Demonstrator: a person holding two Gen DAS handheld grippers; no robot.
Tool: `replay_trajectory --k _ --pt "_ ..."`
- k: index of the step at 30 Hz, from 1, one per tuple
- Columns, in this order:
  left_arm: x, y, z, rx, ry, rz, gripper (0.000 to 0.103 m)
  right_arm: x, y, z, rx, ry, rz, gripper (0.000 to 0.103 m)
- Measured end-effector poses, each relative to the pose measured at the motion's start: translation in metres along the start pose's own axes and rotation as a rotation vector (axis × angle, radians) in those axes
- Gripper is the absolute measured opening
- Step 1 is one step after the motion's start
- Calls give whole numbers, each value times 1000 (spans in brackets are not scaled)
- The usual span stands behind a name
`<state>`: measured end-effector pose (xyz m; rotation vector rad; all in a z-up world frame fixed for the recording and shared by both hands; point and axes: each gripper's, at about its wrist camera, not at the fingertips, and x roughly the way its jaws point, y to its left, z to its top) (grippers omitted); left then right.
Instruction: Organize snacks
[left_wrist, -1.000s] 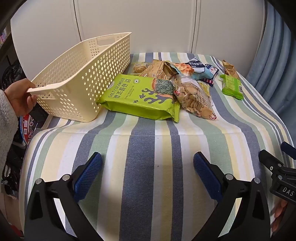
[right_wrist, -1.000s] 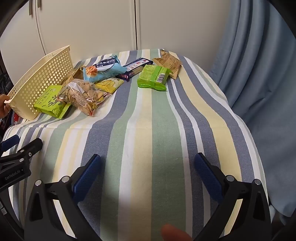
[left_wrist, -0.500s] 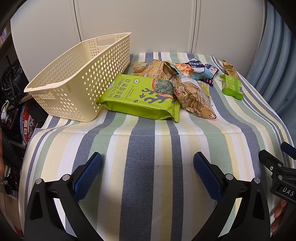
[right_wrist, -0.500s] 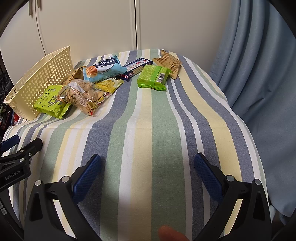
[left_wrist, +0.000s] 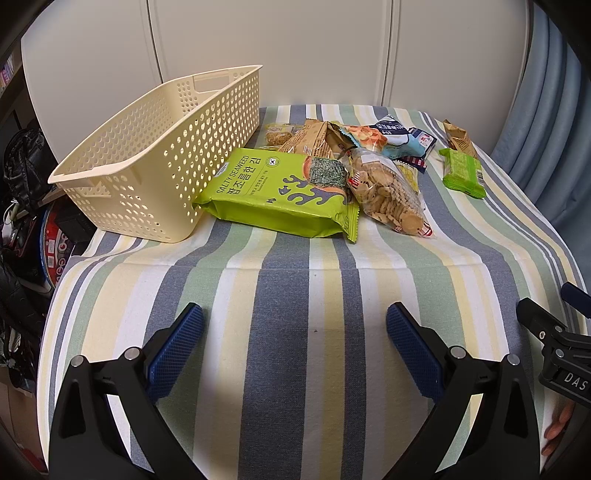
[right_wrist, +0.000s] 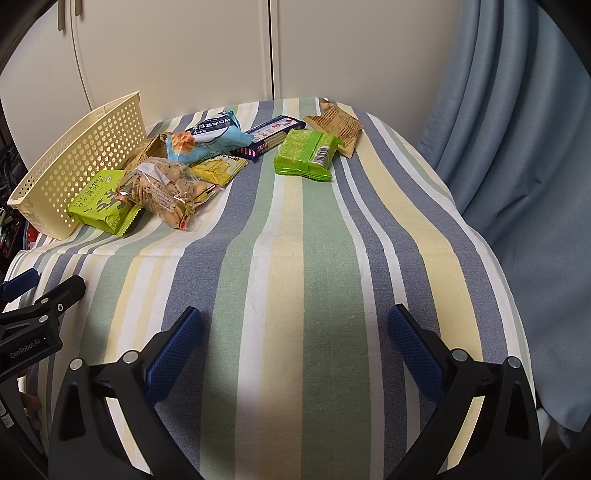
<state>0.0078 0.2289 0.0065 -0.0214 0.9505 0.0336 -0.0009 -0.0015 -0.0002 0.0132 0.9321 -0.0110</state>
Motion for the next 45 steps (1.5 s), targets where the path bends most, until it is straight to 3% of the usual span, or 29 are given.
replay_trajectory --k 45 --pt "0 -1 0 3 -2 6 101 0 0 0 2 -4 4 98"
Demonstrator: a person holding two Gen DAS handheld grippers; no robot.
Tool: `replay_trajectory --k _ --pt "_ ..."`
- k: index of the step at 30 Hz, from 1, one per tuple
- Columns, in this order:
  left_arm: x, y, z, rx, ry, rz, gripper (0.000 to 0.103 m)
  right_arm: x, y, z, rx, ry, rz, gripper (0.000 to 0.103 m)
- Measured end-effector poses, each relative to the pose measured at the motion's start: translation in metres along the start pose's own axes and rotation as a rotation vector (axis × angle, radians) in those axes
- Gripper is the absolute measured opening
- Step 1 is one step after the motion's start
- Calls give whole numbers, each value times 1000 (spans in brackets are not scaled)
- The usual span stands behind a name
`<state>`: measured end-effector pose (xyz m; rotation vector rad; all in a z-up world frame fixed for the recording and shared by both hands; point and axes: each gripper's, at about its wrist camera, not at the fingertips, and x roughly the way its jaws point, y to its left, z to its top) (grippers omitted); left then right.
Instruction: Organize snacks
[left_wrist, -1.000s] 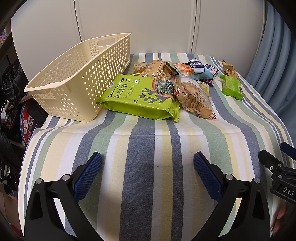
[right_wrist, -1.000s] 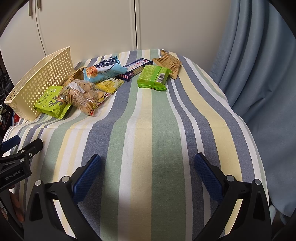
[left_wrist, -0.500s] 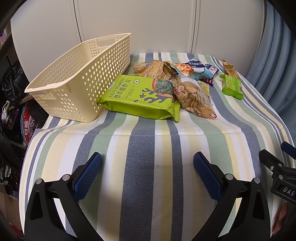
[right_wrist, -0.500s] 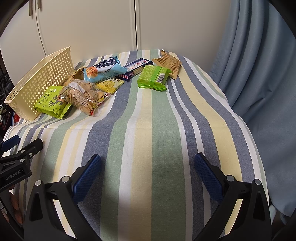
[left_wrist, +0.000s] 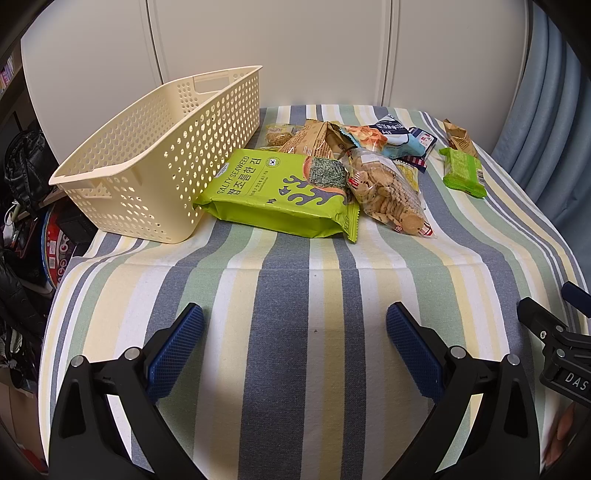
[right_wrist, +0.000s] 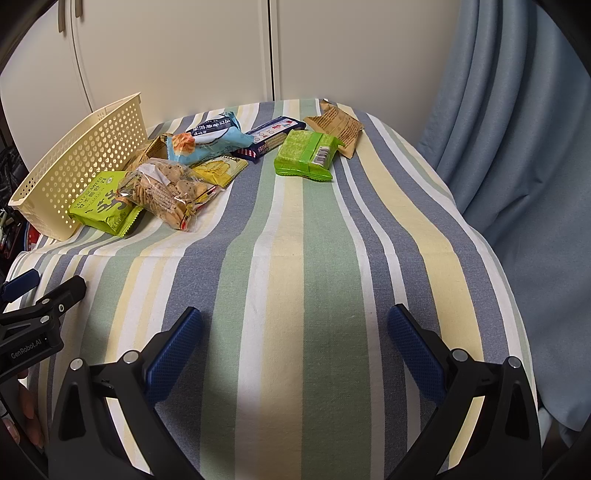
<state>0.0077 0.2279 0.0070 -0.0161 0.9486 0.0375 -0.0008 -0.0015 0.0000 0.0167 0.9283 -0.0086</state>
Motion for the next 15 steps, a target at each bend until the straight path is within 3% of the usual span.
replay_trajectory --k 15 --pt "0 0 0 0 2 -2 101 -1 0 2 -1 -4 1 98"
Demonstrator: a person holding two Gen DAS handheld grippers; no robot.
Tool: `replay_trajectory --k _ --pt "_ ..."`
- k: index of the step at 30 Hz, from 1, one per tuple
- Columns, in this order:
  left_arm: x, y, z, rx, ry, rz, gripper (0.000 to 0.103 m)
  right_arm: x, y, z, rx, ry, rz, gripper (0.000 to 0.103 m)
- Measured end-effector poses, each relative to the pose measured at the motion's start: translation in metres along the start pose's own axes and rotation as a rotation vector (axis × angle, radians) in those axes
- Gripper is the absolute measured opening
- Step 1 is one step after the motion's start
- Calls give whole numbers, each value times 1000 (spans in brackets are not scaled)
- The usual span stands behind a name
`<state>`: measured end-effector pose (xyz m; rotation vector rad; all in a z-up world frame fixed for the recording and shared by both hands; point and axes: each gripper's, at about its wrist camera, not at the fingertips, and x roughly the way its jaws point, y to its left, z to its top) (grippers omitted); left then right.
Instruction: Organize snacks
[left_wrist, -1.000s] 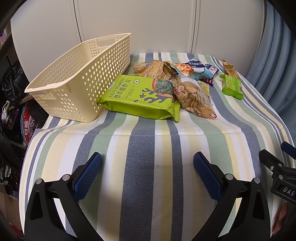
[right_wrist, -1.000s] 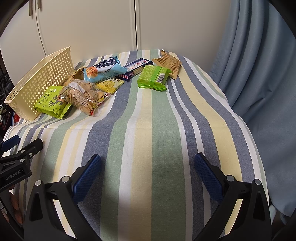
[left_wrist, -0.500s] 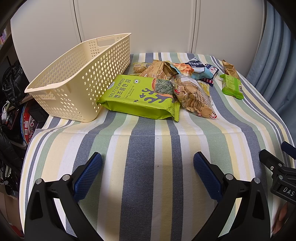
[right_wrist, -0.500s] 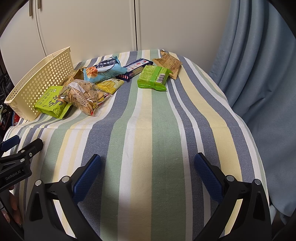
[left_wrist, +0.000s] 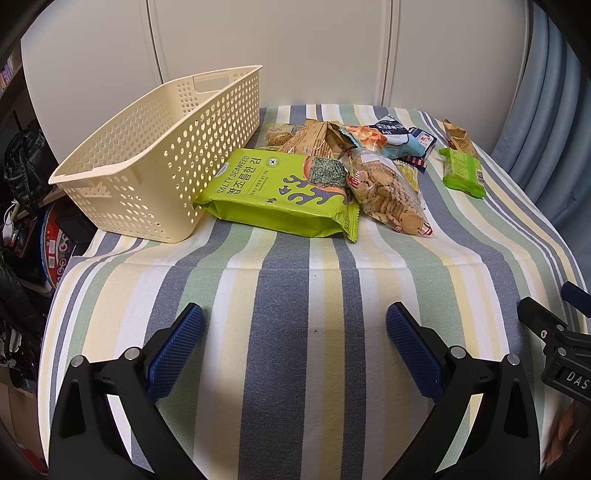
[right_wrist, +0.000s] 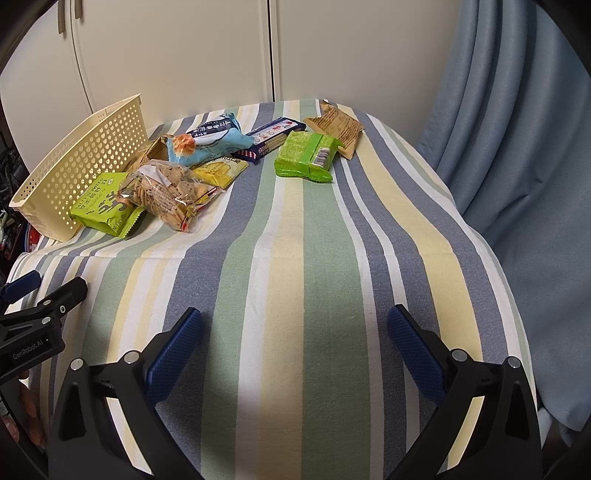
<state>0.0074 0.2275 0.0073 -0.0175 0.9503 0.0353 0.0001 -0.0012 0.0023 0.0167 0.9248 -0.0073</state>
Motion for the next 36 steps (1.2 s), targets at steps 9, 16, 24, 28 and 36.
replay_trajectory --k 9,16,24,28,36 --pt "-3 5 24 4 -25 -80 100 -6 -18 20 63 -47 42 98" --pt "7 -5 71 46 -39 -144 100 -4 -32 40 105 -68 92 98" --pt "46 -42 120 121 4 -202 100 13 -46 51 116 -43 104 98" --pt "75 -63 147 184 34 -229 100 20 -50 53 112 -33 117 98" --pt "136 -90 175 301 109 -217 100 33 -57 57 97 -10 126 98"
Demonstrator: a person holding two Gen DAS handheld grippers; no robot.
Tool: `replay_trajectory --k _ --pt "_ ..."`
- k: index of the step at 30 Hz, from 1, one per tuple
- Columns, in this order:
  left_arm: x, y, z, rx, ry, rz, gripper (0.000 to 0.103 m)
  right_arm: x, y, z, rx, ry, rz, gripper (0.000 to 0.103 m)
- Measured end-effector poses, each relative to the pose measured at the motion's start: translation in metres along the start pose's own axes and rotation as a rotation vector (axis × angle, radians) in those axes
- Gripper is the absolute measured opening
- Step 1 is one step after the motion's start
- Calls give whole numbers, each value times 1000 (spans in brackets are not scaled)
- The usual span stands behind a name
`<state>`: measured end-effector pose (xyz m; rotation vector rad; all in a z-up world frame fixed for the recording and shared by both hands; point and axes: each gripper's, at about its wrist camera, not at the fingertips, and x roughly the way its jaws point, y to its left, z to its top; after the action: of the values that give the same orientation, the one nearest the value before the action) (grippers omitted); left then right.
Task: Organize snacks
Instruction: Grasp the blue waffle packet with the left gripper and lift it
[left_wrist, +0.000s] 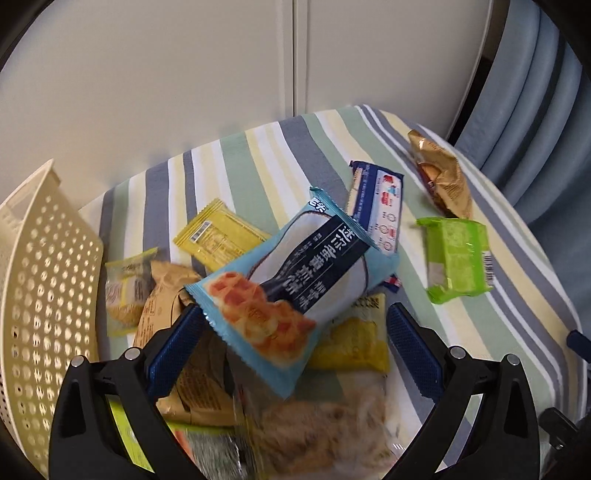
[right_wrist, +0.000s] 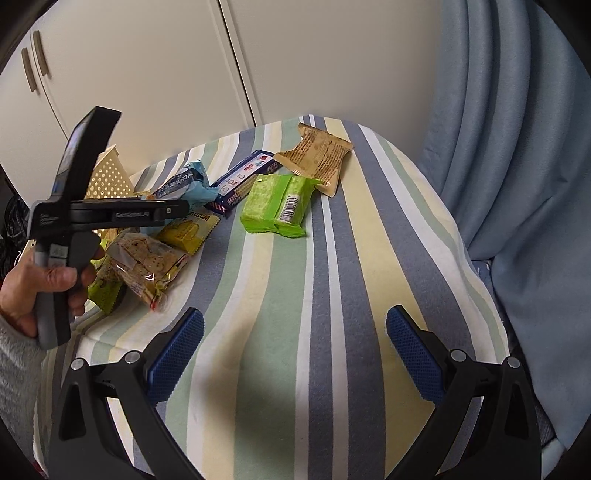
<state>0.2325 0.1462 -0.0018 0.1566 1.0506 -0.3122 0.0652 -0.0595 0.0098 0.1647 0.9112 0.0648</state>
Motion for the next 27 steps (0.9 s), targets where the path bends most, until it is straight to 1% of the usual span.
replay_trajectory --k 2,6,8,9,11,13,17,23,25,27 --pt "3 1 5 7 0 0 100 3 -1 2 -1 3 4 98" --pt "7 7 17 -10 10 -36 100 11 2 4 -7 18 20 98" --pt "9 9 20 -7 11 -45 98 13 6 4 -18 24 22 98" --pt "10 9 21 4 11 -43 95 15 8 3 -25 25 23 98" --pt "12 7 24 33 11 -41 93 16 11 4 -33 27 24 98" --pt "11 8 24 59 17 -39 88 15 13 4 -39 26 24 98" --pt "3 11 26 94 20 -45 87 15 13 3 -42 25 25 98" --pt "-1 -3 33 216 24 -13 87 17 14 3 -39 31 31 98" --pt "6 -10 36 267 43 -1 87 16 13 3 -38 31 33 98" --pt "13 -16 40 309 65 -13 87 16 12 3 -36 33 35 98"
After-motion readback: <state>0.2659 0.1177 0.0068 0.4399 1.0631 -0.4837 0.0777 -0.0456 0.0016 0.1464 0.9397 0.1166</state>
